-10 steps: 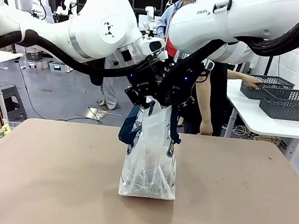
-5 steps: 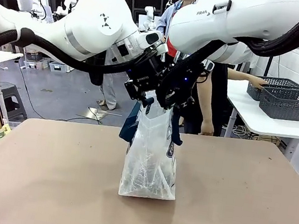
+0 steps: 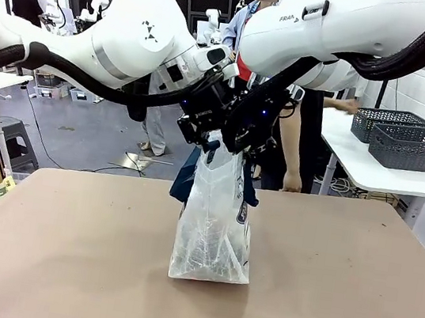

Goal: Transfer purchased items from the store into the shopping bag.
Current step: Move the Reusable shopping bag to the right side of the table.

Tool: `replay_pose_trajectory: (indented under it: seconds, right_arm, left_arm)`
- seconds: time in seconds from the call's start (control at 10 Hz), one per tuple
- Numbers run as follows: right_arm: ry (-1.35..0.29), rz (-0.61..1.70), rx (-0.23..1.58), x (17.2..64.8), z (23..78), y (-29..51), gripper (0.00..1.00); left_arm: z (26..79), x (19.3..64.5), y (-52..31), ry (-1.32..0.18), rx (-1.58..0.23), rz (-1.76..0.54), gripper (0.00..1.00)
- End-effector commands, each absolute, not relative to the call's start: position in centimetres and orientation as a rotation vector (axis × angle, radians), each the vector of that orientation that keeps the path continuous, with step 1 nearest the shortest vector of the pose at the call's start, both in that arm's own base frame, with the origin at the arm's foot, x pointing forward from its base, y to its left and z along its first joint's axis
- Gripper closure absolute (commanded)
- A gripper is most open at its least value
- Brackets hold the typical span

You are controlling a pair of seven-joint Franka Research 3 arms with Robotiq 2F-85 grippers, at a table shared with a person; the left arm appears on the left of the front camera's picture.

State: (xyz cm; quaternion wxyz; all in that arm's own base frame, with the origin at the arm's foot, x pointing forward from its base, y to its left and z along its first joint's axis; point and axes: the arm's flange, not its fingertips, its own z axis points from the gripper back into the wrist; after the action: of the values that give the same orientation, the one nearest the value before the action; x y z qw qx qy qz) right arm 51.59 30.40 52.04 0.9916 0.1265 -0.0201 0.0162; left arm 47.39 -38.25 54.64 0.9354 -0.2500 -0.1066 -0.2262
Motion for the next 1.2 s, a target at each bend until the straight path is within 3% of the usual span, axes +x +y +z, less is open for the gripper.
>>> replay_pose_trajectory:
  seconds: [0.0,0.2,0.7,1.1]
  right_arm:
    - [-0.038,0.007,0.293,52.0,51.83,30.58,1.0]
    - [-0.034,0.007,0.295,51.95,51.82,30.63,1.0]
    - [-0.033,0.013,0.293,52.03,51.9,30.59,1.0]
    - [-0.023,0.013,0.307,52.18,51.87,30.5,1.0]
  left_arm:
    - [53.62,47.09,-38.35,-0.214,-0.487,-0.466,0.0]
    - [53.34,46.98,-38.64,-0.213,-0.475,-0.461,0.0]
    - [53.54,47.02,-38.3,-0.247,-0.456,-0.434,1.0]
    - [53.86,46.82,-37.84,-0.26,-0.454,-0.433,1.0]
